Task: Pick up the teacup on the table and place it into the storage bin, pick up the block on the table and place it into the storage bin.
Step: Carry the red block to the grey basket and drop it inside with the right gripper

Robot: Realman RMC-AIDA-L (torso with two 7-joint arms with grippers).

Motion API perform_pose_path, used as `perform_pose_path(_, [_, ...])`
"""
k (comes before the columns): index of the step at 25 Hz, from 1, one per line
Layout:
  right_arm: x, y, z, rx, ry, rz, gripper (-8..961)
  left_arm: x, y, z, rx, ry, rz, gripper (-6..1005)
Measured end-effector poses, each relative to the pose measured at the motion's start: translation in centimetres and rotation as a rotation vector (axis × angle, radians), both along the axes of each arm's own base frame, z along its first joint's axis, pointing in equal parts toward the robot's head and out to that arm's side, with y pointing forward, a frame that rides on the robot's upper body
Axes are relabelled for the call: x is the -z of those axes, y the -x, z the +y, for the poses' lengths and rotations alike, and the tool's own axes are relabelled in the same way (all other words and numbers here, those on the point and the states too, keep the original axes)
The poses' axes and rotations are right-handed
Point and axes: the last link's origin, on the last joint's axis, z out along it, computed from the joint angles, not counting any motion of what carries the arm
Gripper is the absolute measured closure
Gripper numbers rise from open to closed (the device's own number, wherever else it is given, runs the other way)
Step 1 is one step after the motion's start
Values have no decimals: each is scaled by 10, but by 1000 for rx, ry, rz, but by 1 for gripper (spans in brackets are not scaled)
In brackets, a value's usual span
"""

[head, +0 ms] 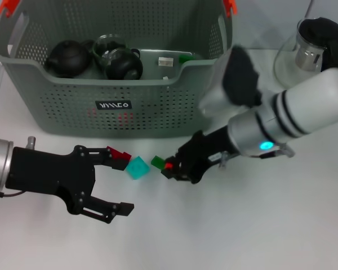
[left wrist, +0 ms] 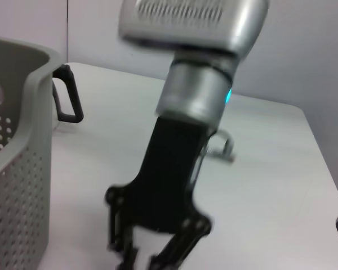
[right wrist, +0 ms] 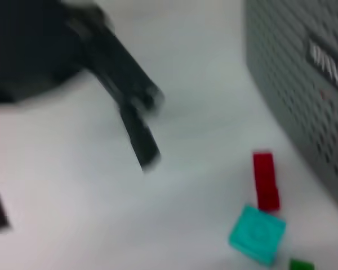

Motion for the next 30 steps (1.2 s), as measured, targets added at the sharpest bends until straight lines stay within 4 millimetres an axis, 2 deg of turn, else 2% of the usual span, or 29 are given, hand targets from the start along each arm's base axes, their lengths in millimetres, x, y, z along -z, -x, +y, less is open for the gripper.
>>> perform_pose_path(6, [-41,34,-11,-36,49,93,752,-2,6,0,-18,-24,12,66])
perform_pose_path(12, [-66,74,-17,-123,19,93,752,-9,16,0,-54,-61,26,66])
perform_pose_path(15, [-76,97,-13,-183,-26,89,752,-10,20,-3,-60,-67,26,66])
perform_pose_path(18, [-83,113,-2,-219,-75,85,753,-9,22,-5,-64,-65,34,66])
perform_pose_path(22, [-84,129,21,-227,-176,103,753,-8,23,-7,-58,-65,35,66])
perform_pose_path(30, [-87,134,65,-212,-363,104,749,-7,22,-6,-55,-66,33,66])
